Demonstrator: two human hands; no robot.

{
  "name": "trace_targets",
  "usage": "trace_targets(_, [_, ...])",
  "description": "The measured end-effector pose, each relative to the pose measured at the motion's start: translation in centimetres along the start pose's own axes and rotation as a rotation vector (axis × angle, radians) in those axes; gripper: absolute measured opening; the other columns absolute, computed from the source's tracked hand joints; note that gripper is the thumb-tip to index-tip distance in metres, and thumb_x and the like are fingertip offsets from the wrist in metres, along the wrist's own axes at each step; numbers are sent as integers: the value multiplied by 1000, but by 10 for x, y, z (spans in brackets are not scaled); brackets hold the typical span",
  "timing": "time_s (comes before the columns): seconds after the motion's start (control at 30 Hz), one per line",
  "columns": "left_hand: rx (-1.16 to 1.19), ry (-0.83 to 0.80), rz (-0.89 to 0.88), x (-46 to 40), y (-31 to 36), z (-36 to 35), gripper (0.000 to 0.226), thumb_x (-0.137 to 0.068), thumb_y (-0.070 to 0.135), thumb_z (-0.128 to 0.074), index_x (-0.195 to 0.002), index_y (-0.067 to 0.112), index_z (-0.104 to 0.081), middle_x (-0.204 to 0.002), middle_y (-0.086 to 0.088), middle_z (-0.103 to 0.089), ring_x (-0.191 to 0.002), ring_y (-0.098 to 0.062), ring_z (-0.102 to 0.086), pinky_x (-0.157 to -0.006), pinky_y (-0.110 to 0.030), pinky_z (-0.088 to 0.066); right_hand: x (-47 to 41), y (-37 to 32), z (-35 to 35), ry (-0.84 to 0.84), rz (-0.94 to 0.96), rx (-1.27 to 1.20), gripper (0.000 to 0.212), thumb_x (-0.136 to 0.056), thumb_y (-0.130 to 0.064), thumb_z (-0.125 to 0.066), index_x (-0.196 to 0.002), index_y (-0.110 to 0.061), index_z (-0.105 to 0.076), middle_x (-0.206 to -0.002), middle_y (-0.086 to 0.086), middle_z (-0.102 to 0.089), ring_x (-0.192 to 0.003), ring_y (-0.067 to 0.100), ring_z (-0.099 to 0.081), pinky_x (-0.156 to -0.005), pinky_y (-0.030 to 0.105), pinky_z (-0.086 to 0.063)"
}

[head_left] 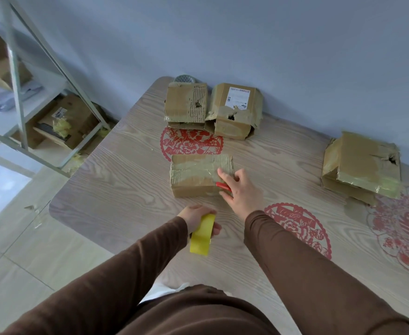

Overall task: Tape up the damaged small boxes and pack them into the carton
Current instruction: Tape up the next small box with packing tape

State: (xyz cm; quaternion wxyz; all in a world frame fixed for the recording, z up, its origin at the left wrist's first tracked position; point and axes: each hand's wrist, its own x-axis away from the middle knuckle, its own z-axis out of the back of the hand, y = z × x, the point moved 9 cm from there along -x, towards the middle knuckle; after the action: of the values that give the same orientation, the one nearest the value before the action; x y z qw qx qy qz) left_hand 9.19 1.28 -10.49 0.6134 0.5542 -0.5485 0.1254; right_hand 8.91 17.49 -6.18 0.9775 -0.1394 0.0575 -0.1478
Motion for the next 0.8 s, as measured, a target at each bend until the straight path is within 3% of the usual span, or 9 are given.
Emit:
trace_targets(0.13, [33,-18,-17,5,3,4,17,-97,15,-62,-108,3,-64,-85,-28,-70,-63,-33,-69,-63,-37,-59,-2,-1,3,-9,-61,-50,68,-80,-63,-72,-140,-40,-51,-101,-4,-41,-74,10,-48,-46,25,-45])
trace_targets(0.37, [3,55,-64,13,11,17,19,-97,19,-66,-109,6,-69,-85,-18,-62,-60,-30,-68,-59,-36,-59,3,2,-2,21,-31,24,76,-87,-29,-74,-151,-44,-36,-107,0,-43,-71,9,-44,-44,27,-44])
trace_targets(0.47, [-11,28,-86,24,12,19,22,-101,17,-58,-113,2,-69,-90,-23,-63,-61,-30,-66,-58,-34,-58,5,4,3,-1,14,3,79,-92,-45,-68,-156,-45,-22,-107,-2,-41,-66,9,-43,-46,30,-51])
trace_targets(0.53, [-43,36,-140,32,17,26,22,-102,14,-53,-112,1,-69,-88,-24,-63,-59,-30,-64,-56,-34,-56,6,6,10,13,-47,-142,81,-94,-52,-60,-159,-39,-13,-104,-4,-41,-63,10,-47,-47,26,-49])
trace_targets(0.6, [-83,73,-207,42,24,36,21,-102,11,-53,-107,1,-70,-86,-24,-64,-59,-30,-63,-54,-34,-54,10,18,16,80,-213,-401,71,-100,-47,-54,-159,-29,-19,-106,-4,-50,-73,9,-56,-60,24,-52])
trace_targets(0.7, [-160,233,-333,63,42,68,20,-100,7,-55,-96,3,-75,-87,-19,-66,-63,-27,-62,-51,-32,-54,21,39,9,104,-499,-700,44,-107,-38,-41,-145,-18,-49,-130,4,-62,-114,17,-61,-98,29,-47])
trace_targets(0.77, [-260,372,-406,80,65,99,23,-98,8,-56,-89,10,-77,-86,-10,-69,-63,-25,-61,-51,-30,-55,25,42,3,75,-591,-800,43,-108,-37,-37,-141,-17,-55,-121,3,-63,-108,17,-60,-103,43,-50])
trace_targets(0.8, [-363,417,-422,84,80,113,27,-98,10,-57,-85,18,-79,-87,-4,-71,-67,-23,-63,-58,-31,-56,26,39,4,59,-615,-846,43,-108,-37,-36,-142,-16,-54,-122,3,-63,-109,17,-60,-104,45,-49])
